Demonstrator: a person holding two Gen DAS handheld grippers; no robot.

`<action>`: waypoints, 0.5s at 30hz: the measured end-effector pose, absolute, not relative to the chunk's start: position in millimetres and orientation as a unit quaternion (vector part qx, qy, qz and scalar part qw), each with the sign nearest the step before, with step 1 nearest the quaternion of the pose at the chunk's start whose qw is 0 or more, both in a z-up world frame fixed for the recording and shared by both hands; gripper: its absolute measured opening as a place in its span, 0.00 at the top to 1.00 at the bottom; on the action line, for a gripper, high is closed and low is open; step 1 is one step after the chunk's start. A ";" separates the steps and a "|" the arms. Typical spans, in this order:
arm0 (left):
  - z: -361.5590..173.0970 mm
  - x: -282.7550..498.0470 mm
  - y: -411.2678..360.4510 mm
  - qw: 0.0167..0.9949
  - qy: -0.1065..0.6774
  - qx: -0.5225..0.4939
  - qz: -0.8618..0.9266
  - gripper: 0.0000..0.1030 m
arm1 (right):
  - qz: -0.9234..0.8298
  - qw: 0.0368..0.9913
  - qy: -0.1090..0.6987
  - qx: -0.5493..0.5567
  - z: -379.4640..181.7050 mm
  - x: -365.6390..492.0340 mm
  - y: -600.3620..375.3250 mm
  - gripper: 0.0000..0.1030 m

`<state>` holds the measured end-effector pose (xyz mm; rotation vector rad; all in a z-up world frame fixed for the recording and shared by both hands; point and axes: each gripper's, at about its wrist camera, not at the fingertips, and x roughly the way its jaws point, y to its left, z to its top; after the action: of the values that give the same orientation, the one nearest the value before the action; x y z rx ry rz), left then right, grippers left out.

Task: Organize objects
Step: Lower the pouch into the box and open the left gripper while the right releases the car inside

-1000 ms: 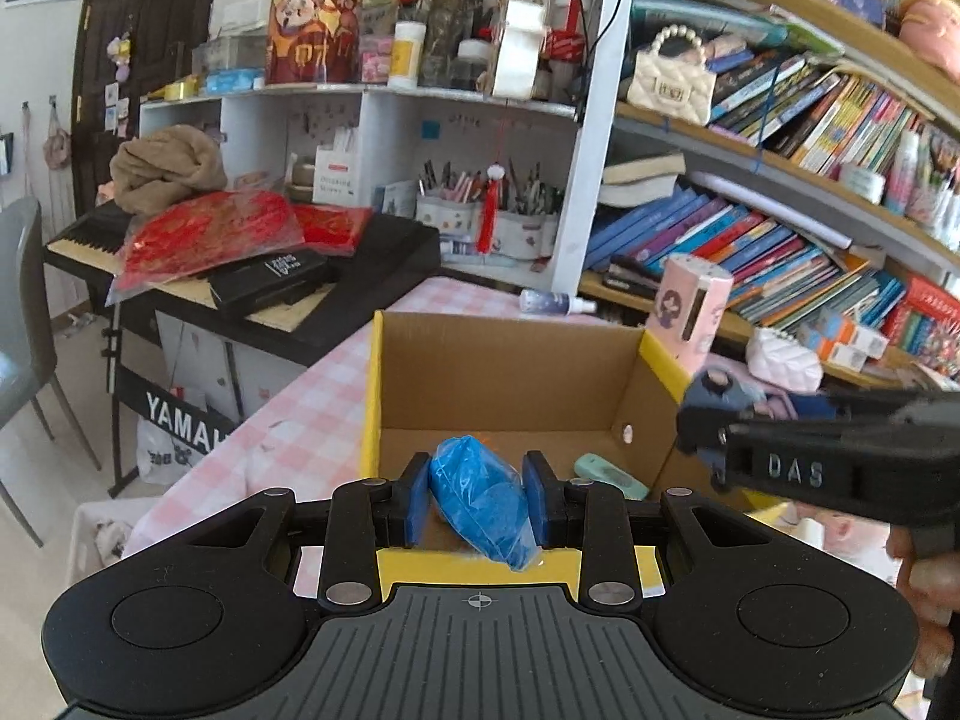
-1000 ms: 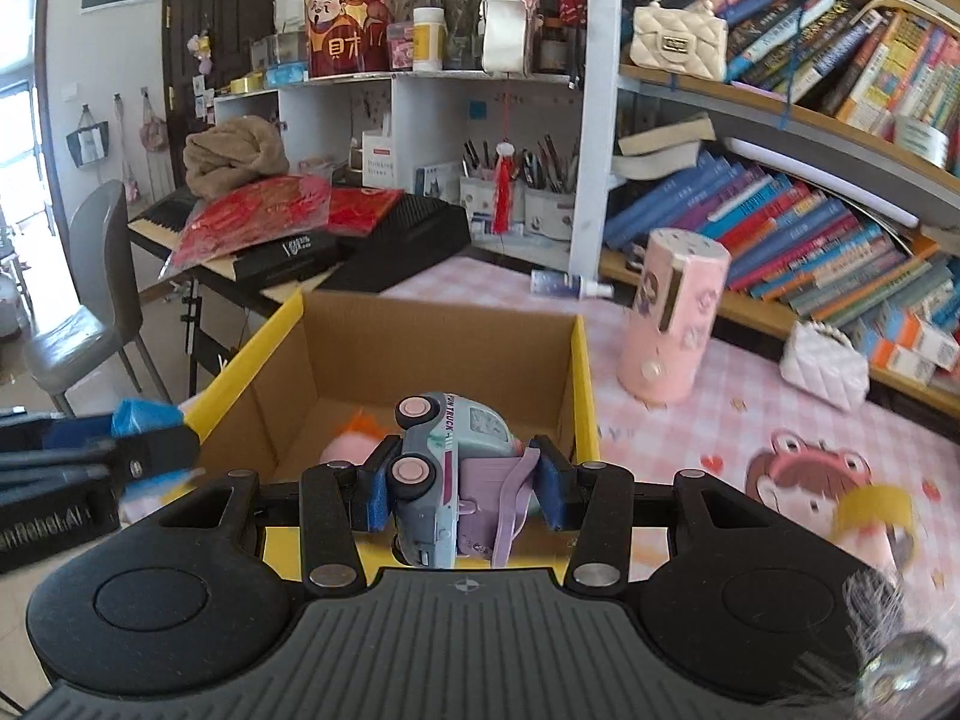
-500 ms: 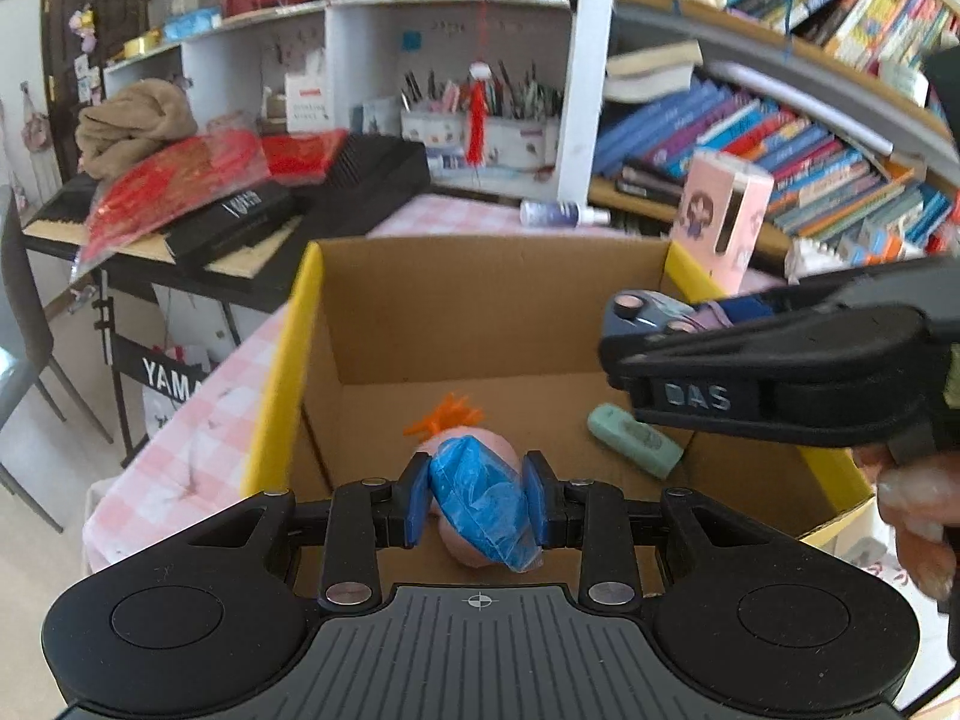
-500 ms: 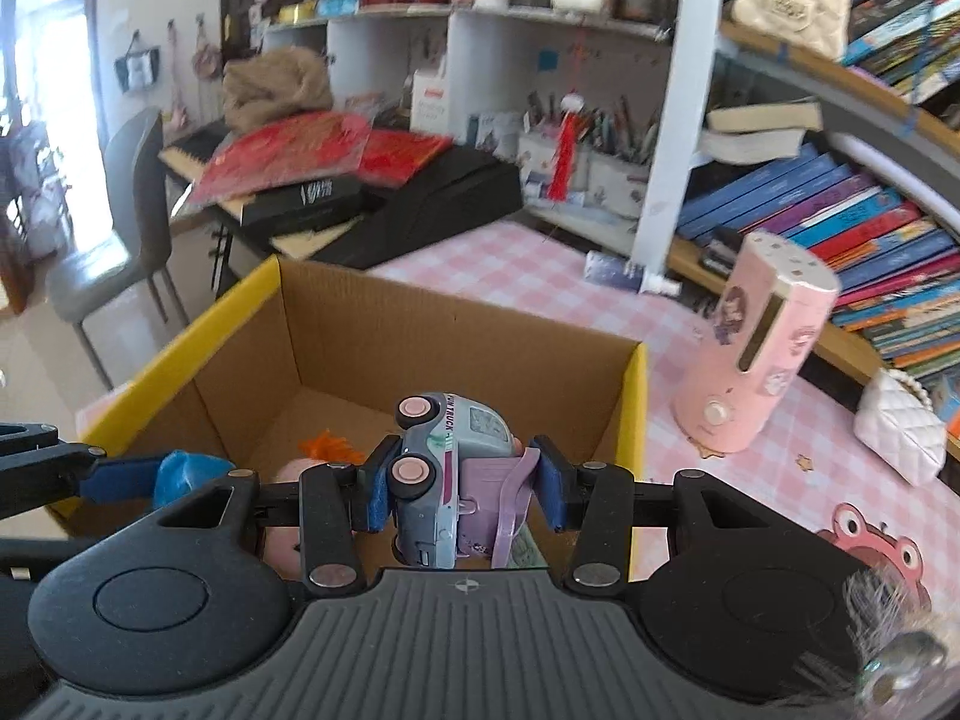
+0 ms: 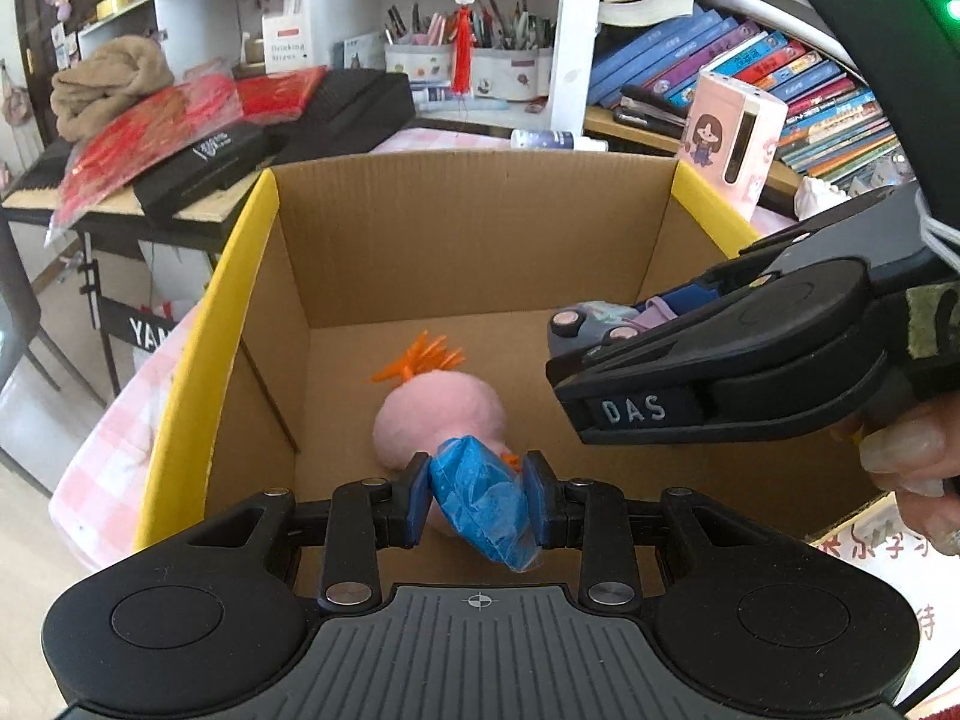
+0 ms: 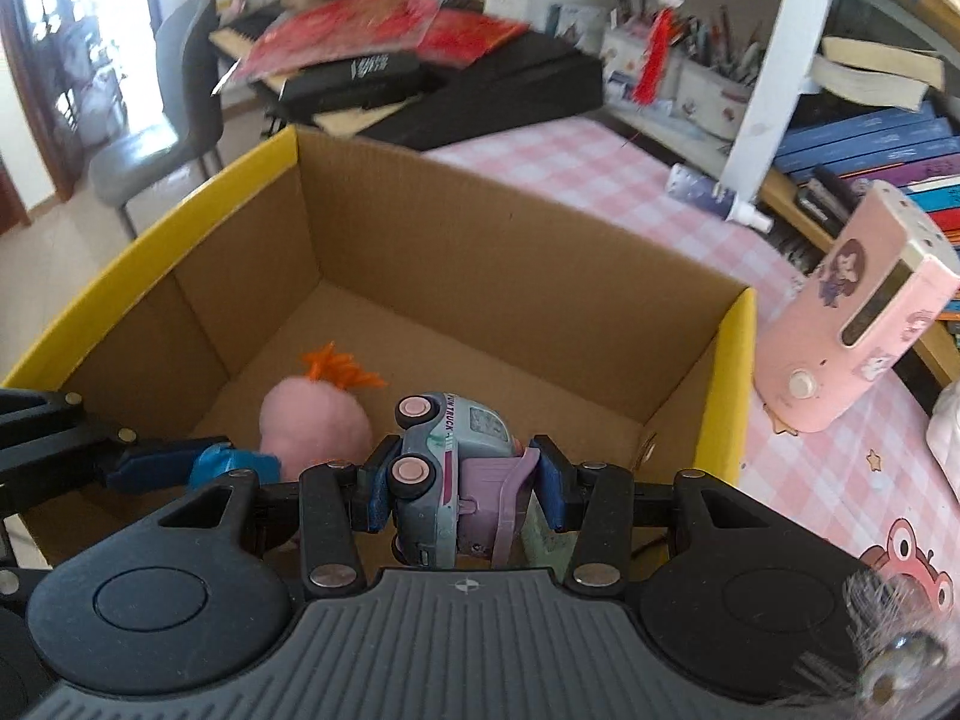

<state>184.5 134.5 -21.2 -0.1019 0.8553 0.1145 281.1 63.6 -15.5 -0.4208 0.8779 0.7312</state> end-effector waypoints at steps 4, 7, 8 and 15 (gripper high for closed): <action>-22.5 187.1 132.4 0.905 0.420 -0.048 0.054 0.70 | 0.345 0.805 0.431 -0.218 -21.0 283.2 70.8 0.58; -24.1 188.6 133.2 0.903 0.423 -0.054 0.055 0.70 | 0.346 0.798 0.438 -0.229 -23.5 283.2 74.1 0.58; -24.5 189.0 133.4 0.902 0.424 -0.055 0.055 0.70 | 0.347 0.796 0.440 -0.230 -24.1 283.6 74.8 0.58; -25.8 190.9 133.5 0.902 0.424 -0.055 0.058 0.70 | 0.345 0.792 0.447 -0.234 -26.1 283.3 75.6 0.58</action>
<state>190.9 133.5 -25.8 -0.1144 0.8776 0.1199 283.3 75.6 -26.1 -0.5038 0.9609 0.7422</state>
